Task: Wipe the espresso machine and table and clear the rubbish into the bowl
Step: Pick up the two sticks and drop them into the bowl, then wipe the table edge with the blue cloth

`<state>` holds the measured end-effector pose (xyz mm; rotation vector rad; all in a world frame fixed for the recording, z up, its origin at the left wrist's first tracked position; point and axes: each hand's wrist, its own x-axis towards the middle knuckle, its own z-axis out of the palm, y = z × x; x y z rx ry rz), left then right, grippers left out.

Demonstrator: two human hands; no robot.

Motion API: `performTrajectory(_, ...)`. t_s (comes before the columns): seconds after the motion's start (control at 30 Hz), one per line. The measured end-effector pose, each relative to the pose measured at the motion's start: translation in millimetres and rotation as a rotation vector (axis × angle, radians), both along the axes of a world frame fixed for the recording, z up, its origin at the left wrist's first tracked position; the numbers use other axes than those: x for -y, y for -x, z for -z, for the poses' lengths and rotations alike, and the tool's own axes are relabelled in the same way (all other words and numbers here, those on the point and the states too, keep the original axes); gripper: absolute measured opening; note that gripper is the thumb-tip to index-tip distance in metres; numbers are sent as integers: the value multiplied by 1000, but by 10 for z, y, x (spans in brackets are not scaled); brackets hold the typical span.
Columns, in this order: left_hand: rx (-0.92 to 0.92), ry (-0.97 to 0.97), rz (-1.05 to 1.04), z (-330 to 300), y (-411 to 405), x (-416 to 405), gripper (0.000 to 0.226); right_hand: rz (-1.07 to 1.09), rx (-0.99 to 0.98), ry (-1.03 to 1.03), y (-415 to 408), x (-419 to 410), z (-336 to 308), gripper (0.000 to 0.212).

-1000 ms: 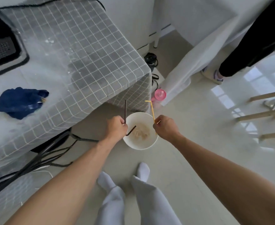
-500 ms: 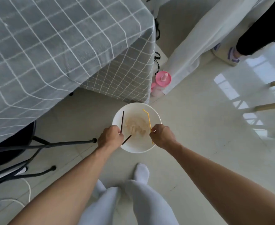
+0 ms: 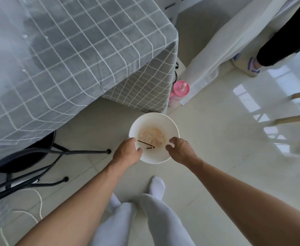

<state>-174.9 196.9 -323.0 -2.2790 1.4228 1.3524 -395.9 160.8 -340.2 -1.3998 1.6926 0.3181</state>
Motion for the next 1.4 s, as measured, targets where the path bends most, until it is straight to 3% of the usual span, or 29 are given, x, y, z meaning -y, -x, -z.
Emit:
performTrajectory(0.4, -45, 126, 25, -2063, -227, 105, 83, -22, 74, 116, -247, 131, -2010, 55)
performTrajectory(0.73, 7, 243, 41, -3289, -514, 6, 87, -145, 174, 275, -667, 290, -3265, 49)
performTrajectory(1.03, 119, 316, -46, -3792, -1112, -119, 84, -311, 213, 289, -1281, 475, -3801, 49)
performTrajectory(1.17, 154, 332, -97, -3845, -1549, -228, 83, -361, 218, 291, -1702, 531, -3895, 60)
performTrajectory(1.4, 223, 249, -157, -3666, -2570, -481, 81, -513, 211, 336, -2672, 551, -3895, 60)
